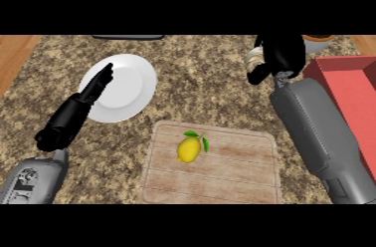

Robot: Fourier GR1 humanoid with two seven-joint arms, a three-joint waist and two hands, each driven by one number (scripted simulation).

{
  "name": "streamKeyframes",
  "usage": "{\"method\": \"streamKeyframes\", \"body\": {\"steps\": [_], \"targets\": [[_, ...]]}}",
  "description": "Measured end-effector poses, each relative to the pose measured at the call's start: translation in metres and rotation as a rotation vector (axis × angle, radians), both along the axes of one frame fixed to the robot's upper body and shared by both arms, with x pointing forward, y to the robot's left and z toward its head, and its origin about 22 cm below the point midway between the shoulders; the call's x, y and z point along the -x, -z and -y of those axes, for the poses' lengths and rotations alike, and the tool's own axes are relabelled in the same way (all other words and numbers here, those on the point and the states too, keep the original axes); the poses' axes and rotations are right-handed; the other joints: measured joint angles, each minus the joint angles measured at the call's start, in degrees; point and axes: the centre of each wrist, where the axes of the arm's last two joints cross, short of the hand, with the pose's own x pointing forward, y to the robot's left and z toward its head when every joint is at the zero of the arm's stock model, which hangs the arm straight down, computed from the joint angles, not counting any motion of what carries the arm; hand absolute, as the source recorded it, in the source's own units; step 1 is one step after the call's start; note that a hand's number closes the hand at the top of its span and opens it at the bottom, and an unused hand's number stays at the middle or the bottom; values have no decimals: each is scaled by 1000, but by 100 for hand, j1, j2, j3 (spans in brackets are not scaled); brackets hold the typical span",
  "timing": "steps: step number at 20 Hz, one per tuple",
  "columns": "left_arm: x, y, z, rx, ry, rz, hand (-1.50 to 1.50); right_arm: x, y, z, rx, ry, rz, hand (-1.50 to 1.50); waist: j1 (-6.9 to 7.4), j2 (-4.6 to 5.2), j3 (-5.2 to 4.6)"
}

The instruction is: Pick the cupcake from the cutting board and place it in the cardboard box

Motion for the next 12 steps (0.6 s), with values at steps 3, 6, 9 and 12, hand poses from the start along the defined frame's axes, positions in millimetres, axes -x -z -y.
{"method": "streamKeyframes", "body": {"steps": [3,6,9,12], "targets": [[2,1,-5,-1,-11,-2,0,-8,-22,2,-39,99,95,150,-38,-23,-2],[3,0,-4,-5,-13,3,0,-16,-49,16,-106,225,193,150,-69,-37,-3],[5,3,-8,-2,-16,-3,0,-20,-65,36,-145,342,267,150,-98,-43,-3],[5,7,-6,3,-24,-1,0,-21,-68,65,-169,436,310,150,-123,-43,-3]]}}
